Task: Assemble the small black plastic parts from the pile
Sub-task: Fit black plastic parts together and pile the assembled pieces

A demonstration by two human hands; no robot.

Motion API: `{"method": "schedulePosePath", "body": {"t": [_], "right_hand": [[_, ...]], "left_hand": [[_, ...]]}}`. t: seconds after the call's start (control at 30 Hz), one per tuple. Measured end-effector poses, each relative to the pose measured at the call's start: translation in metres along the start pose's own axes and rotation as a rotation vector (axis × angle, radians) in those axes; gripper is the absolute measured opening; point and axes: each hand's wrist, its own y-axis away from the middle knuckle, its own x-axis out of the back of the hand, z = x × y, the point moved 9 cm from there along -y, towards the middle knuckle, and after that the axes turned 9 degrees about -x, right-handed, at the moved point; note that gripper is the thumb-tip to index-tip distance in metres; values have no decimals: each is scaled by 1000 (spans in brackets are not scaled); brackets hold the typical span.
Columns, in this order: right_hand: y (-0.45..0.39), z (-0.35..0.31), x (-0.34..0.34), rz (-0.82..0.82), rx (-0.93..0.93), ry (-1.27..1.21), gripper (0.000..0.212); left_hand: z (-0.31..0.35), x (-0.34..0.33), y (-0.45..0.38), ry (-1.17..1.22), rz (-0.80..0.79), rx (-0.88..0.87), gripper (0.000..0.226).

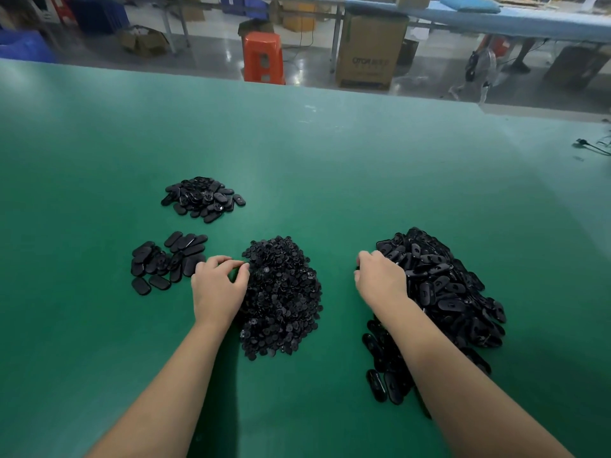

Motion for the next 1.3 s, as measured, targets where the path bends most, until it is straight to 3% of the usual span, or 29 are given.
{"method": "schedulePosePath", "body": {"t": [0.17,0.27,0.4,0.6,0.87,1.1,1.3], "right_hand": [[-3,2,6,56,13,-108,33],[-7,5,7,12,-47,-463,42],[-5,4,-12,-165,-239,-1138,38],[16,-20,-31,-208,-319,-1526,19],[32,-35,-46,-182,-331,-1600,14],[36,-43,-46,-148,-166,-1384,26],[41,-32,-42,-2,-182,-1337,24]], "left_hand": [[-1,2,-1,0,5,11,16],[-1,3,-1,5,6,14,14],[-2,2,-1,2,2,9,14],[-4,0,-3,-3,-1,-2,13],[-5,0,-4,-6,2,-5,16],[-5,1,-4,26,-4,19,17],[-4,4,-3,72,11,35,16]]}}
